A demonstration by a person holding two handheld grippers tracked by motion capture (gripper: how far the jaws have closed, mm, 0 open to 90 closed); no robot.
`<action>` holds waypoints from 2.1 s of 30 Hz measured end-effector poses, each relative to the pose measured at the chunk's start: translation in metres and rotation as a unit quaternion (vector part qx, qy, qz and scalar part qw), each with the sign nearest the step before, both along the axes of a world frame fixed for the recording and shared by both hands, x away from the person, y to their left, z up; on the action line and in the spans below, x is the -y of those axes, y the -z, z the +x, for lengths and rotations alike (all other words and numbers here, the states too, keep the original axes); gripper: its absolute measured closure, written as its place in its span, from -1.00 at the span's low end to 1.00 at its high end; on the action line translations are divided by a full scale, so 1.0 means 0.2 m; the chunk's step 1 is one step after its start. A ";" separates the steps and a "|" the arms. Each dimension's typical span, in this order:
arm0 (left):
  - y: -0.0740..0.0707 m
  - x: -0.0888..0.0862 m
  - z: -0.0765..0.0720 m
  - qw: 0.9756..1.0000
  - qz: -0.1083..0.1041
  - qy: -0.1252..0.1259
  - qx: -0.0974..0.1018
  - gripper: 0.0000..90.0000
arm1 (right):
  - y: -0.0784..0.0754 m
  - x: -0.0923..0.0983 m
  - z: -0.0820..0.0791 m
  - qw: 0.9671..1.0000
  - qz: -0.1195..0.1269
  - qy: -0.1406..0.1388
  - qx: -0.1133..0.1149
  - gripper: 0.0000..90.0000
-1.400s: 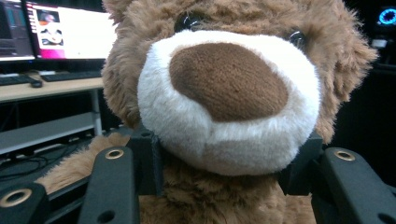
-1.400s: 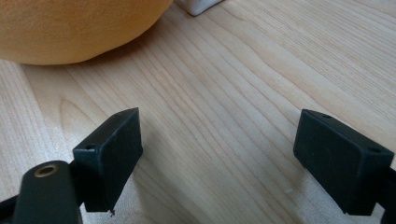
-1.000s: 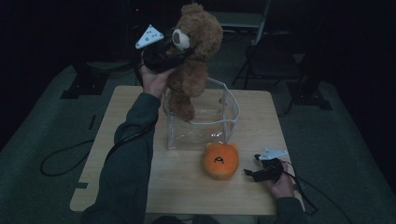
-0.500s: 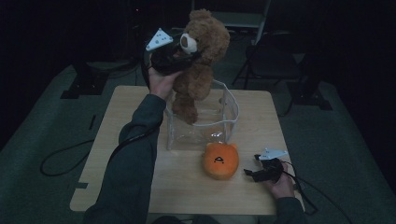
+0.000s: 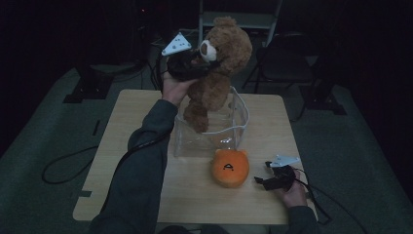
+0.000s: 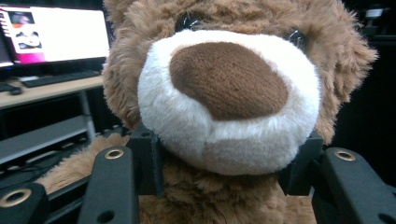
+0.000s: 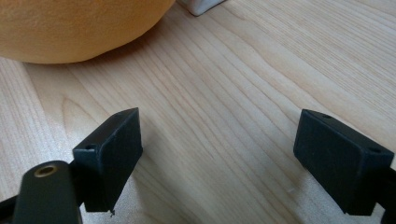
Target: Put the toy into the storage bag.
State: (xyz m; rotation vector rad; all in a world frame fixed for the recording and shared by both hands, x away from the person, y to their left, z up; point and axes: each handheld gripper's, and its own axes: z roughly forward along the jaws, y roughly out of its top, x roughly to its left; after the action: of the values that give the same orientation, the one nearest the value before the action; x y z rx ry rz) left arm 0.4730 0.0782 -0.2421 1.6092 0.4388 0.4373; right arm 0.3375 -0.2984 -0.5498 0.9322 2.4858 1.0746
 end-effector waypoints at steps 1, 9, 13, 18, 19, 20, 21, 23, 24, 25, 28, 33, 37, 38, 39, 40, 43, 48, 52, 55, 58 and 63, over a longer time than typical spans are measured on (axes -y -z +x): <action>0.00 0.01 0.00 1.000 -0.002 0.005 -0.002 0.00 | 0.00 0.00 0.00 1.000 0.000 0.000 0.000 -0.68; 0.04 0.03 0.03 0.999 -0.018 0.035 -0.019 0.00 | 0.00 0.00 0.00 1.000 0.000 -0.002 0.001 -0.68; 0.04 0.04 0.04 0.999 -0.012 0.037 -0.020 0.00 | 0.00 0.00 0.00 1.000 0.000 -0.002 0.001 -0.68; 0.06 0.06 0.06 0.999 -0.019 0.042 -0.026 0.00 | 0.00 0.00 0.00 1.000 0.000 -0.002 0.001 -0.68; 0.06 0.06 0.06 0.998 -0.020 0.043 -0.028 0.00 | 0.00 0.00 0.00 1.000 0.000 -0.002 0.000 -0.68; 0.06 0.07 0.07 0.998 -0.021 0.045 -0.030 0.00 | 0.00 0.00 0.00 1.000 0.000 -0.002 0.001 -0.68; 0.07 0.08 0.07 0.998 -0.018 0.047 -0.031 0.00 | 0.00 0.00 0.00 1.000 0.000 -0.002 0.001 -0.68; 0.08 0.10 0.08 0.998 -0.015 0.050 -0.033 0.00 | 0.00 0.00 0.00 1.000 0.000 -0.002 0.001 -0.68; 0.08 0.11 0.08 0.998 -0.013 0.051 -0.034 0.00 | 0.00 0.00 0.00 1.000 0.000 -0.002 0.001 -0.68; 0.09 0.12 0.08 0.998 -0.013 0.052 -0.036 0.00 | 0.00 0.00 0.00 1.000 0.000 -0.002 0.001 -0.68; 0.10 0.13 0.09 0.998 -0.012 0.053 -0.039 0.00 | 0.00 0.00 0.00 1.000 0.000 -0.002 0.000 -0.68; 0.12 0.17 0.10 0.997 -0.016 0.054 -0.045 0.00 | 0.00 0.00 0.00 1.000 0.000 -0.002 0.000 -0.68; 0.14 0.20 0.10 0.997 -0.014 0.060 -0.047 0.00 | 0.00 0.00 0.00 1.000 0.000 -0.002 0.000 -0.68; 0.14 0.20 0.10 0.997 -0.014 0.061 -0.048 0.00 | 0.00 0.00 0.00 1.000 0.000 -0.002 0.000 -0.68; 0.14 0.21 0.10 0.997 -0.014 0.062 -0.049 0.00 | 0.00 0.00 0.00 1.000 0.000 -0.002 0.000 -0.68; 0.14 0.21 0.10 0.997 -0.014 0.063 -0.049 0.00 | 0.00 0.00 0.00 1.000 0.000 -0.002 0.000 -0.68; 0.15 0.22 0.10 0.996 -0.013 0.065 -0.051 0.00 | 0.00 0.00 0.00 1.000 0.000 -0.002 0.000 -0.68; 0.16 0.25 0.11 0.996 -0.006 0.070 -0.052 0.00 | 0.00 0.00 0.00 1.000 0.000 -0.003 0.000 -0.68; 0.18 0.27 0.11 0.996 -0.003 0.073 -0.055 0.00 | 0.00 0.00 0.00 1.000 0.000 -0.002 0.000 -0.68; 0.19 0.28 0.12 0.995 0.000 0.075 -0.059 0.00 | 0.00 0.00 0.00 1.000 0.000 -0.002 0.000 -0.68; 0.21 0.30 0.12 0.995 0.004 0.078 -0.063 0.00 | 0.00 0.00 0.00 1.000 0.000 -0.002 0.000 -0.68; 0.24 0.32 0.13 0.994 0.013 0.078 -0.072 0.00 | 0.00 0.00 0.00 1.000 0.000 -0.003 0.000 -0.68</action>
State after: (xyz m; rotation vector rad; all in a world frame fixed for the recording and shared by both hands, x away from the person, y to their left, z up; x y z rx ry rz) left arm 0.4995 0.0151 -0.2909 1.6932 0.4126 0.2107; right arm 0.3372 -0.2982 -0.5497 0.9255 2.4888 1.0770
